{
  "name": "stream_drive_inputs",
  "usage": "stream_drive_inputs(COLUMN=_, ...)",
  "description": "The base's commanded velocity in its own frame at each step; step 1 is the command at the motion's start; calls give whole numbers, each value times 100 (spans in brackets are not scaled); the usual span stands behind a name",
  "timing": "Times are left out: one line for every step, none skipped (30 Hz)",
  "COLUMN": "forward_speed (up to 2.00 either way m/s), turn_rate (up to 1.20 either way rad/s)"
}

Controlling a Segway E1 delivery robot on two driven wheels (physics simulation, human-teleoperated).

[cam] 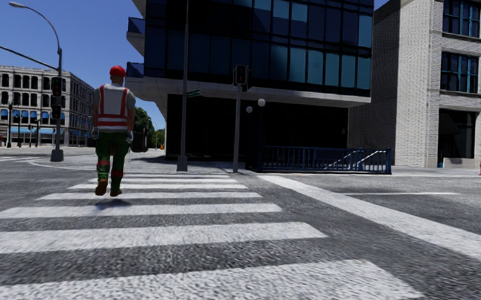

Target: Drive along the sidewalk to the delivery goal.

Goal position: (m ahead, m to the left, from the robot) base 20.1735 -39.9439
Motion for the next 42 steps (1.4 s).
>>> stream_drive_inputs(forward_speed=200, turn_rate=31)
stream_drive_inputs(forward_speed=200, turn_rate=33)
stream_drive_inputs(forward_speed=200, turn_rate=35)
stream_drive_inputs(forward_speed=200, turn_rate=36)
stream_drive_inputs(forward_speed=200, turn_rate=36)
stream_drive_inputs(forward_speed=200, turn_rate=37)
stream_drive_inputs(forward_speed=200, turn_rate=37)
stream_drive_inputs(forward_speed=200, turn_rate=37)
stream_drive_inputs(forward_speed=200, turn_rate=37)
stream_drive_inputs(forward_speed=200, turn_rate=37)
stream_drive_inputs(forward_speed=200, turn_rate=37)
stream_drive_inputs(forward_speed=200, turn_rate=37)
stream_drive_inputs(forward_speed=200, turn_rate=37)
stream_drive_inputs(forward_speed=200, turn_rate=37)
stream_drive_inputs(forward_speed=200, turn_rate=37)
stream_drive_inputs(forward_speed=200, turn_rate=37)
stream_drive_inputs(forward_speed=200, turn_rate=37)
stream_drive_inputs(forward_speed=200, turn_rate=36)
stream_drive_inputs(forward_speed=200, turn_rate=36)
stream_drive_inputs(forward_speed=200, turn_rate=22)
stream_drive_inputs(forward_speed=200, turn_rate=0)
stream_drive_inputs(forward_speed=200, turn_rate=0)
stream_drive_inputs(forward_speed=200, turn_rate=0)
stream_drive_inputs(forward_speed=200, turn_rate=0)
stream_drive_inputs(forward_speed=200, turn_rate=0)
stream_drive_inputs(forward_speed=200, turn_rate=0)
stream_drive_inputs(forward_speed=200, turn_rate=0)
stream_drive_inputs(forward_speed=200, turn_rate=0)
stream_drive_inputs(forward_speed=200, turn_rate=0)
stream_drive_inputs(forward_speed=200, turn_rate=0)
stream_drive_inputs(forward_speed=200, turn_rate=0)
stream_drive_inputs(forward_speed=200, turn_rate=0)
stream_drive_inputs(forward_speed=200, turn_rate=0)
stream_drive_inputs(forward_speed=200, turn_rate=0)
stream_drive_inputs(forward_speed=200, turn_rate=0)
stream_drive_inputs(forward_speed=200, turn_rate=0)
stream_drive_inputs(forward_speed=200, turn_rate=0)
stream_drive_inputs(forward_speed=200, turn_rate=0)
stream_drive_inputs(forward_speed=200, turn_rate=0)
stream_drive_inputs(forward_speed=200, turn_rate=0)
stream_drive_inputs(forward_speed=200, turn_rate=0)
stream_drive_inputs(forward_speed=200, turn_rate=0)
